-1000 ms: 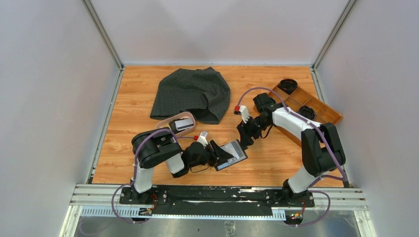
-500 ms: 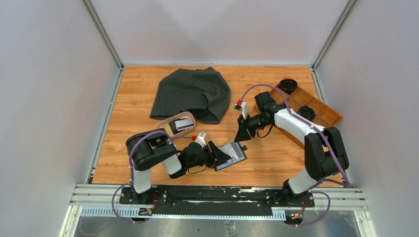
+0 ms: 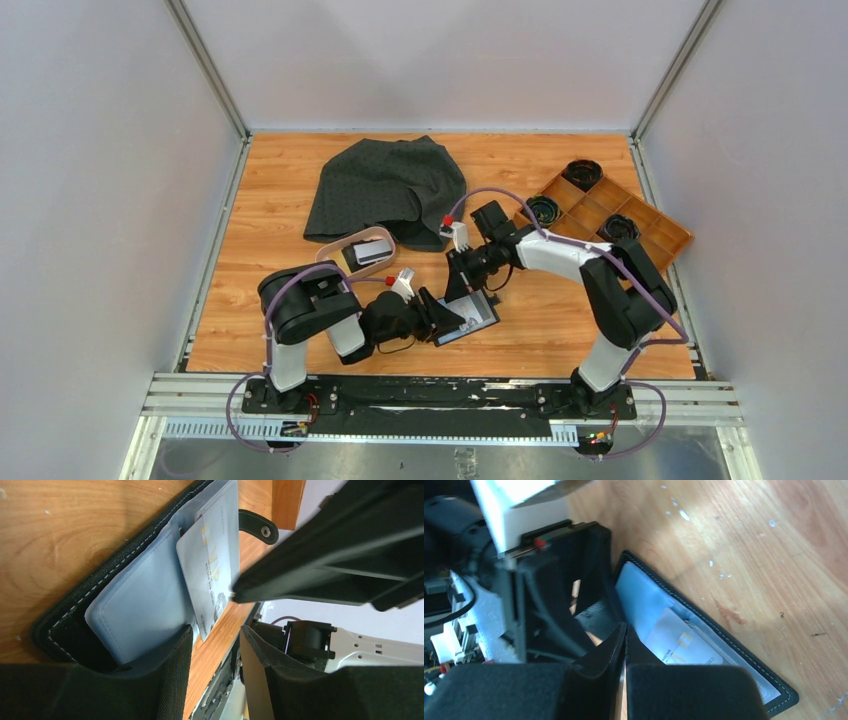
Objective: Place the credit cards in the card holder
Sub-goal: Insert the credit card into the card holder.
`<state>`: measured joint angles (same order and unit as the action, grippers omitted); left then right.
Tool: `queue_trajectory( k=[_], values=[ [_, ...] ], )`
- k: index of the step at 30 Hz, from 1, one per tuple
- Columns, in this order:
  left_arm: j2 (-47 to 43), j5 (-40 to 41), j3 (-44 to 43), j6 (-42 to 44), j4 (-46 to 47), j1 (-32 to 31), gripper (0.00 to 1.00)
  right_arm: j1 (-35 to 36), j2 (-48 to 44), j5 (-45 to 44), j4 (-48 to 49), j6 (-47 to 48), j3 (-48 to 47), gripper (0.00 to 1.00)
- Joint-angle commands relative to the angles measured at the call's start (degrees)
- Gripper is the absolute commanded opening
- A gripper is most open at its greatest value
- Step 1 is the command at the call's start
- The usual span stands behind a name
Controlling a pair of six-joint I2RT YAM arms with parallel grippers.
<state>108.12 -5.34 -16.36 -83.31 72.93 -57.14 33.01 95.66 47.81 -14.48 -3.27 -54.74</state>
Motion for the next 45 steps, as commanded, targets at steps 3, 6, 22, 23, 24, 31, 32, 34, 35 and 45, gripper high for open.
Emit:
queue_trajectory(
  k=[3,6,22,23,24,31,32,34,35,45],
  values=[
    [2.7,0.4,0.4,1.0,1.2,-0.4,0.46,4.5,3.0,-9.3,0.4,-4.8,-1.4,0.04],
    [3.2,0.3,0.3,0.9,1.7,-0.4,0.46,6.6,3.2,-11.8,0.3,-4.1,-1.6,0.04],
    [5.4,0.4,1.2,0.2,4.4,0.3,0.46,11.4,-0.1,-39.1,-7.2,4.9,-1.1,0.04],
    [5.5,0.5,1.4,0.1,4.6,0.3,0.46,11.4,-0.8,-40.2,-7.2,5.4,-0.9,0.04],
    [5.5,0.6,1.6,0.1,4.7,0.3,0.46,11.4,-1.3,-41.2,-7.2,5.8,-0.6,0.04],
    [6.0,0.5,1.6,0.2,5.9,0.5,0.46,11.4,-4.3,-39.5,-7.1,8.5,0.7,0.07],
    [6.1,0.5,1.7,0.2,6.2,0.5,0.46,11.4,-4.8,-36.7,-7.2,9.3,0.7,0.08],
    [6.1,0.4,1.7,0.2,6.9,0.5,0.46,11.4,-5.8,-31.6,-7.8,11.2,0.1,0.1],
    [6.0,0.3,1.7,0.3,7.1,0.5,0.46,11.4,-6.3,-29.6,-8.3,12.3,-0.2,0.12],
    [2.4,0.6,2.5,2.4,7.8,0.9,0.42,4.0,-9.0,-12.1,-22.9,33.5,-4.7,0.19]
  ],
)
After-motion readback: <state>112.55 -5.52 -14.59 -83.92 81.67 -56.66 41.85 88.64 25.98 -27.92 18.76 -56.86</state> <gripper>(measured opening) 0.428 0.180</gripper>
